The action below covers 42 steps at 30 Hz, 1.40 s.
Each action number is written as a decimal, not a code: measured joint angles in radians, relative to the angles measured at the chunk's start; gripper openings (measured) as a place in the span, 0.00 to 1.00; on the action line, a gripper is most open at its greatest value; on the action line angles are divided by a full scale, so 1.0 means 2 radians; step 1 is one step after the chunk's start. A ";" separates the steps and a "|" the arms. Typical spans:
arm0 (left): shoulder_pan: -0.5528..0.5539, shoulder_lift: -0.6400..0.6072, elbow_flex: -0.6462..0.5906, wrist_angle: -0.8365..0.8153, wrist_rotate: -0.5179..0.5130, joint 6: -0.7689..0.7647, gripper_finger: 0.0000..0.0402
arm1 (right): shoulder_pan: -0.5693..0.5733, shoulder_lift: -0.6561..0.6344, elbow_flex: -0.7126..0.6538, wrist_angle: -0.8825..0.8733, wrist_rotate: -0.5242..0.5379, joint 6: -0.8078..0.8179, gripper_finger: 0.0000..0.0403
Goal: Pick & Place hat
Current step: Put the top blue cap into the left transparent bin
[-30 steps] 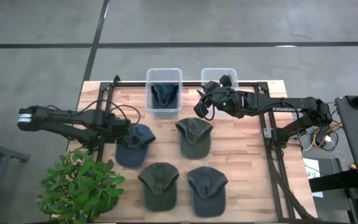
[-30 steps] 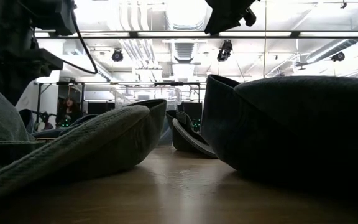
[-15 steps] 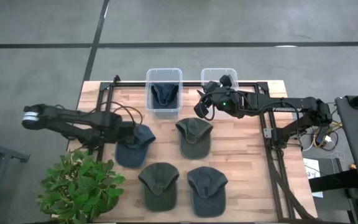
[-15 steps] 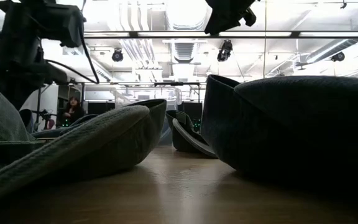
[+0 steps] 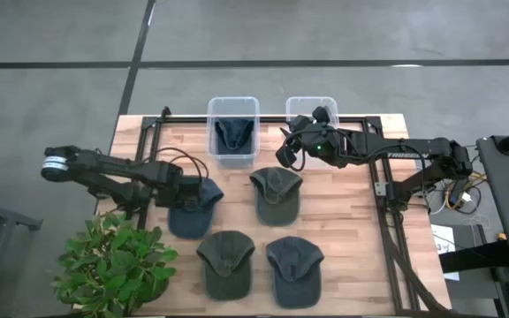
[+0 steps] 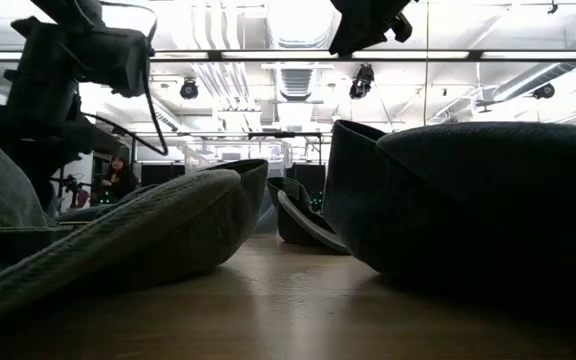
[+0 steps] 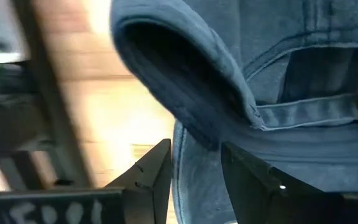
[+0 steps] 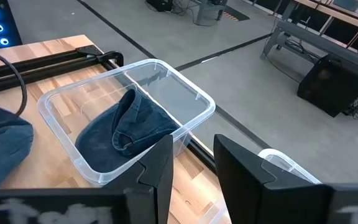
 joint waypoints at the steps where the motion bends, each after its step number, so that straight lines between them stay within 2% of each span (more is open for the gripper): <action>1: 0.000 0.003 -0.001 0.012 0.006 -0.002 0.33 | 0.000 0.000 0.000 0.000 0.000 0.000 0.28; 7: 0.000 0.011 -0.002 0.056 0.008 -0.001 0.33 | 0.000 0.000 0.000 0.000 0.000 -0.003 0.29; 18: 0.000 0.006 -0.004 0.058 0.006 -0.001 0.33 | 0.000 0.000 0.000 0.000 0.000 -0.009 0.27; 31: 0.000 0.006 -0.016 0.071 0.003 0.010 0.31 | 0.000 0.000 0.000 0.000 0.000 -0.008 0.29; 35: 0.000 0.006 -0.026 0.085 0.007 0.003 0.24 | 0.000 0.000 0.000 0.000 -0.001 -0.008 0.28; 42: 0.000 0.005 -0.028 0.087 -0.007 0.000 0.04 | 0.000 0.000 0.000 0.000 -0.001 -0.008 0.27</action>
